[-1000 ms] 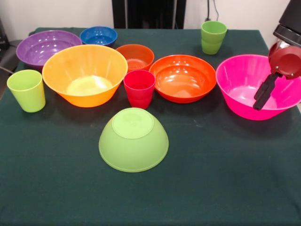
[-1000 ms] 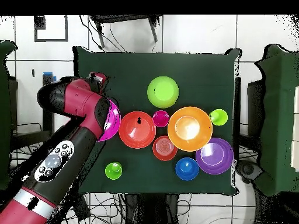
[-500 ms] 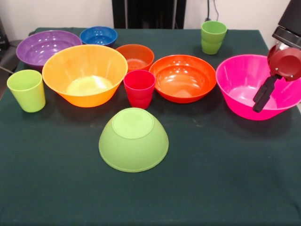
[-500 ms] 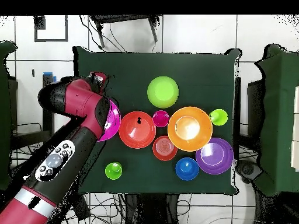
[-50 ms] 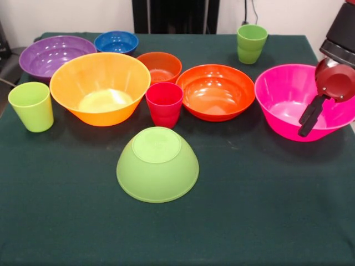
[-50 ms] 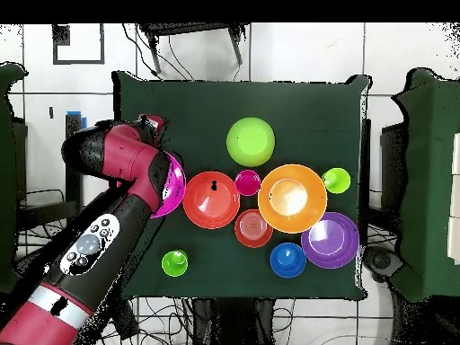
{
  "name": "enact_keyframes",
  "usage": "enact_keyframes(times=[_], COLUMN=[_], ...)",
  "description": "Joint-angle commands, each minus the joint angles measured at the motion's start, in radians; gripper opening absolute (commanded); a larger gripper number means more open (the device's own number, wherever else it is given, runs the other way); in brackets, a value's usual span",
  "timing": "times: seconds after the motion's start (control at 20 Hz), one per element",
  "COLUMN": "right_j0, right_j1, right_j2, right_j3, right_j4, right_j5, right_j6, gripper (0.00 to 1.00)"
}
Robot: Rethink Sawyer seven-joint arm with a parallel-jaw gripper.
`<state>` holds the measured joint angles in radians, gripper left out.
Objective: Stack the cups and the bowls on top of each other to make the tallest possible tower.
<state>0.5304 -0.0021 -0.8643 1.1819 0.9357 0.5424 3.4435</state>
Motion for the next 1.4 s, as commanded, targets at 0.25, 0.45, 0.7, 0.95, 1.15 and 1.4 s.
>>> enact_keyframes(times=[0.25,0.45,0.7,0.95,1.15,1.4], right_j0=[-0.033,-0.039,-0.049,-0.056,-0.059,-0.057], right_j1=[0.008,0.009,0.010,-0.003,-0.016,-0.037], right_j2=[0.224,0.229,0.240,0.250,0.254,0.258], right_j3=[0.080,0.078,0.070,0.069,0.071,0.082], right_j4=[-0.102,-0.109,-0.126,-0.149,-0.165,-0.173], right_j5=[-0.022,-0.023,-0.025,-0.021,-0.010,0.011], right_j6=[-0.064,-0.068,-0.064,-0.058,-0.048,-0.042], gripper=[1.00,1.00,1.00,1.00,1.00,1.00])
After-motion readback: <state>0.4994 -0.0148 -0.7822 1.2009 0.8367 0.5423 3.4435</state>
